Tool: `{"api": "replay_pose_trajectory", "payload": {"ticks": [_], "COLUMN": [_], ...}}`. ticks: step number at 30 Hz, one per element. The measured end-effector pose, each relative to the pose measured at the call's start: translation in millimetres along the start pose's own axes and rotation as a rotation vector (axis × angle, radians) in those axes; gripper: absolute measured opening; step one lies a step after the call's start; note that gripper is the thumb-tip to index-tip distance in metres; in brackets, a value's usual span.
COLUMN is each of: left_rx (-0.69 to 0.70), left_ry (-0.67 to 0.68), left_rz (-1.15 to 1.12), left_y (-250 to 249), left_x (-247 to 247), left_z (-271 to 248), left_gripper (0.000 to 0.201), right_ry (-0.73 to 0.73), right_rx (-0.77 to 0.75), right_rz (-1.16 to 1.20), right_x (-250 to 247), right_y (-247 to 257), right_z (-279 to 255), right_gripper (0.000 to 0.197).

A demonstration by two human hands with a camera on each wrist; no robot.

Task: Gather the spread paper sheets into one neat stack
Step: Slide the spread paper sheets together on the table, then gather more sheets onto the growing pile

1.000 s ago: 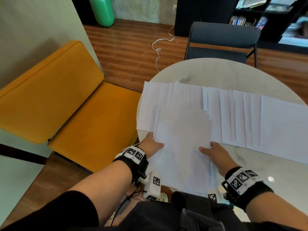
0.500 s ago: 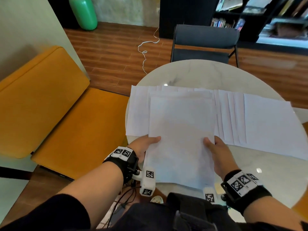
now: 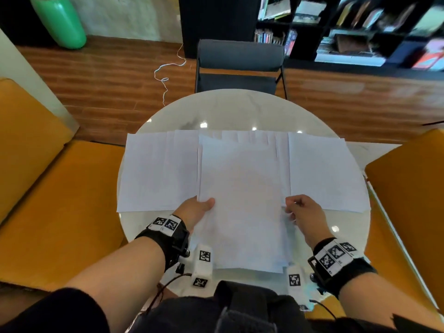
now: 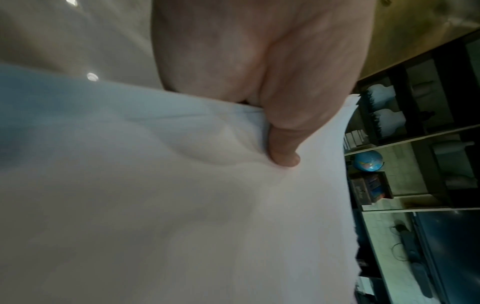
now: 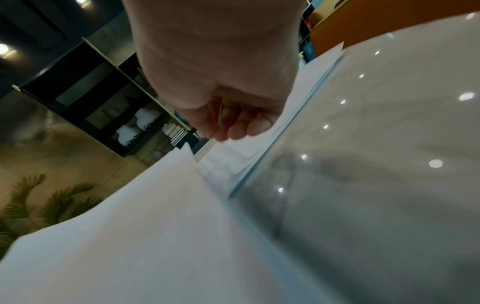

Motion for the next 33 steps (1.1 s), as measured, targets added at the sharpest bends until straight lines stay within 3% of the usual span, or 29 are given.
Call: {"api": "replay_pose_trajectory", "payload": {"ticks": [4, 8, 12, 15, 17, 22, 29, 31, 33], "left_rx": [-0.011, -0.048, -0.081, -0.093, -0.108, -0.103, -0.119, -0.125, -0.134], "left_ry": [0.004, -0.111, -0.224, -0.293, -0.336, -0.378, -0.402, -0.405, -0.399], "left_rz": [0.052, 0.138, 0.136, 0.129, 0.119, 0.121, 0.16, 0.175, 0.196], "left_y": [8.2, 18.8, 29.7, 32.9, 35.6, 38.2, 35.7, 35.6, 35.9], "left_x": [25.5, 31.1, 27.1, 23.0, 20.2, 16.9, 17.0, 16.2, 15.4], "left_z": [1.1, -0.5, -0.6, -4.3, -5.2, -6.4, -10.4, -10.6, -10.5], "left_gripper": [0.044, 0.046, 0.05, 0.055, 0.059, 0.061, 0.06, 0.063, 0.068], "right_ry": [-0.23, -0.324, -0.235, -0.106, -0.039, -0.047, -0.178, -0.146, -0.091], "right_rx": [-0.06, -0.06, 0.079, 0.107, 0.083, 0.029, 0.074, 0.114, 0.12], "right_rz": [-0.216, -0.464, -0.755, -0.837, -0.918, -0.981, -0.67, -0.54, -0.592], "right_x": [-74.0, -125.0, -147.2, -143.7, -135.5, -129.2, -148.0, -147.0, -142.9], "right_y": [-8.7, -23.5, -45.6, -64.0, -71.7, -68.2, -59.7, -62.8, -62.7], "right_z": [34.5, 74.8, 107.4, 128.1, 133.1, 125.8, 133.8, 136.9, 136.3], "right_gripper": [0.018, 0.036, 0.084, 0.105, 0.103, 0.094, 0.089, 0.079, 0.06]}}
Point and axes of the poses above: each hand's wrist, its own z-axis towards the middle knuckle, its own x-axis out of the palm, y = z × x, the point moved 10 cm from there along z, towards the middle knuckle, and after that the axes turned 5 degrees about -y, right-handed, at the moved point
